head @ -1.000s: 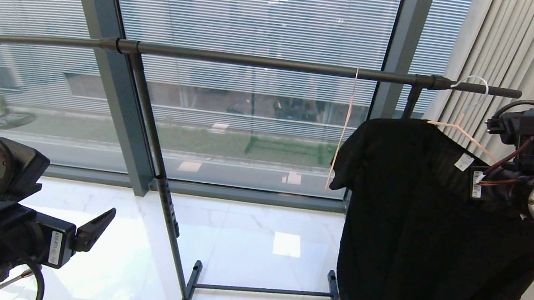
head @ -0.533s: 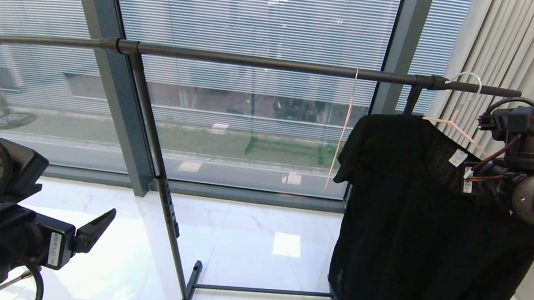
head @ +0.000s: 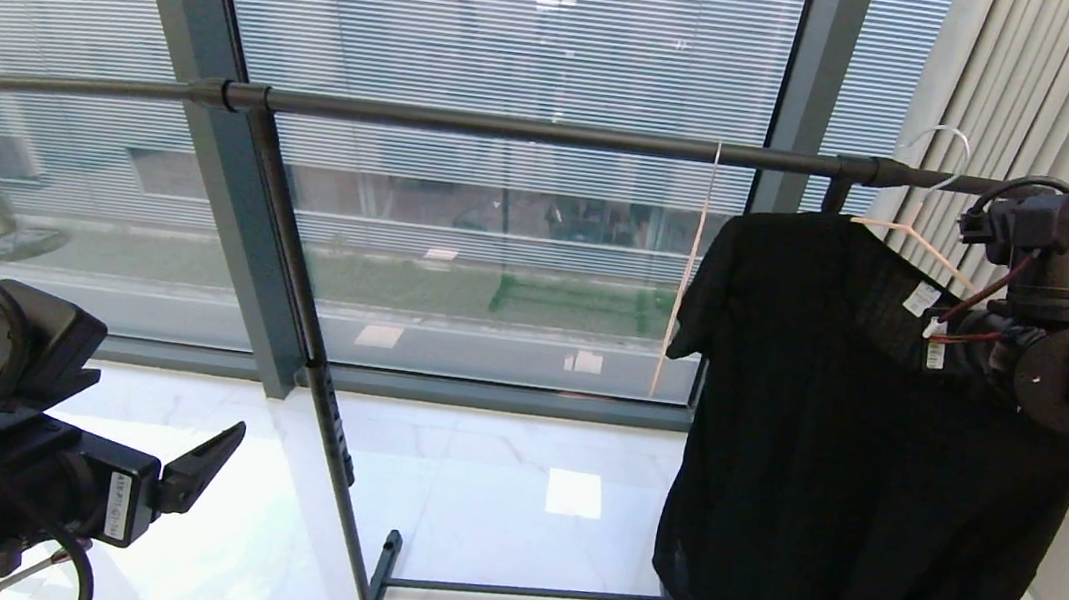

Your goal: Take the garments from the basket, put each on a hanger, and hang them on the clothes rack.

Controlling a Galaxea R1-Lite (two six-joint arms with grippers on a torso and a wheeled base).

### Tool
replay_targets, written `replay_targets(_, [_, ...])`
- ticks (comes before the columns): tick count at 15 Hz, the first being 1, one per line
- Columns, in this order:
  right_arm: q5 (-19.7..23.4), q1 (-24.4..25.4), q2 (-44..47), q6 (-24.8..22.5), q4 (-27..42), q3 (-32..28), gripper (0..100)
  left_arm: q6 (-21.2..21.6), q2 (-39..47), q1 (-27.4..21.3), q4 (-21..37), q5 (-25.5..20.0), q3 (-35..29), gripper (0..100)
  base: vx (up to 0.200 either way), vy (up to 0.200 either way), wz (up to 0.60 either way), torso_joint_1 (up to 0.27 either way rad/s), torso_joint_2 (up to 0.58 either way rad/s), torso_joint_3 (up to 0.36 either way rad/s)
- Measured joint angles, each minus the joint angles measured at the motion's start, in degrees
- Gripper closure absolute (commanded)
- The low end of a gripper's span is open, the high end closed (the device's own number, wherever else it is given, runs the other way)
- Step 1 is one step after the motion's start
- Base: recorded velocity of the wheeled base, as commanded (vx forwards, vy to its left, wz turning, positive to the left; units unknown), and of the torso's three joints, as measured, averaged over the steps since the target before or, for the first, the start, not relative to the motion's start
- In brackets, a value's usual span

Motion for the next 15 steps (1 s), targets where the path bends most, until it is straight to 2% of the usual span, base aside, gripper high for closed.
replay_targets(7, [-0.6, 0.0, 0.2, 0.0, 0.1, 0.2, 100, 0.0, 0.0, -0.8, 0.0, 0.0, 0.0, 0, 0.200, 0.000, 0.00, 0.006, 0.00, -0.001])
replay_targets(15, [-1.6, 0.2, 1.8, -0.8, 0.1, -0.8, 100, -0.1, 0.0, -0.8, 0.0, 0.0, 0.0, 0, 0.000, 0.000, 0.00, 0.000, 0.00, 0.000])
